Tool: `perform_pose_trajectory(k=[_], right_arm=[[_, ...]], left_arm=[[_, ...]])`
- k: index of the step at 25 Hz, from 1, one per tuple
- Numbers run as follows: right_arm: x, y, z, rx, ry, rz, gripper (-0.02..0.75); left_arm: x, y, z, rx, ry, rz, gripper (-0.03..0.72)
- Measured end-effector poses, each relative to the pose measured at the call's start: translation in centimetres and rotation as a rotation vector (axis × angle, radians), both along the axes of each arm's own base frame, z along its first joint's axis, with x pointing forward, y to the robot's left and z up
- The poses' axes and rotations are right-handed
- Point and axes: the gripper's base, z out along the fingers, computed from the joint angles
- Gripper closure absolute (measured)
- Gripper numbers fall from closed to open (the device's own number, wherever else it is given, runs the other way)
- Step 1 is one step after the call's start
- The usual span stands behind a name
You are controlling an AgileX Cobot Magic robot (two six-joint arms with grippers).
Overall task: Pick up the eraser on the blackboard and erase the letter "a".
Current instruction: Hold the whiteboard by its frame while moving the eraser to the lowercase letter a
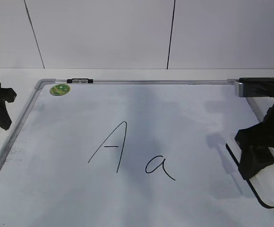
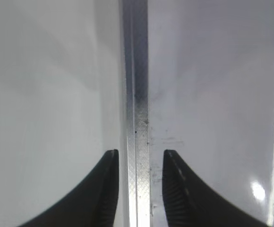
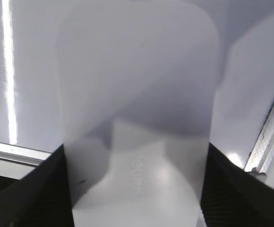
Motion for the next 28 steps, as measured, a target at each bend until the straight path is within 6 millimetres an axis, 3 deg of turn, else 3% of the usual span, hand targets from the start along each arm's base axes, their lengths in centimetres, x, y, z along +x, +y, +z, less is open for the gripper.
perform_pose_trajectory(k=[10,28], right_arm=[[0.0,0.0,0.0,0.002,0.000,0.006,0.178],[0.1,0.0,0.0,0.004,-0.009,0.009,0.178]], left_arm=[[0.6,0.0,-2.8,0.003,0.093,0.001,0.451],[0.8,0.2,-3.8,0.022,0.114,0.013,0.454]])
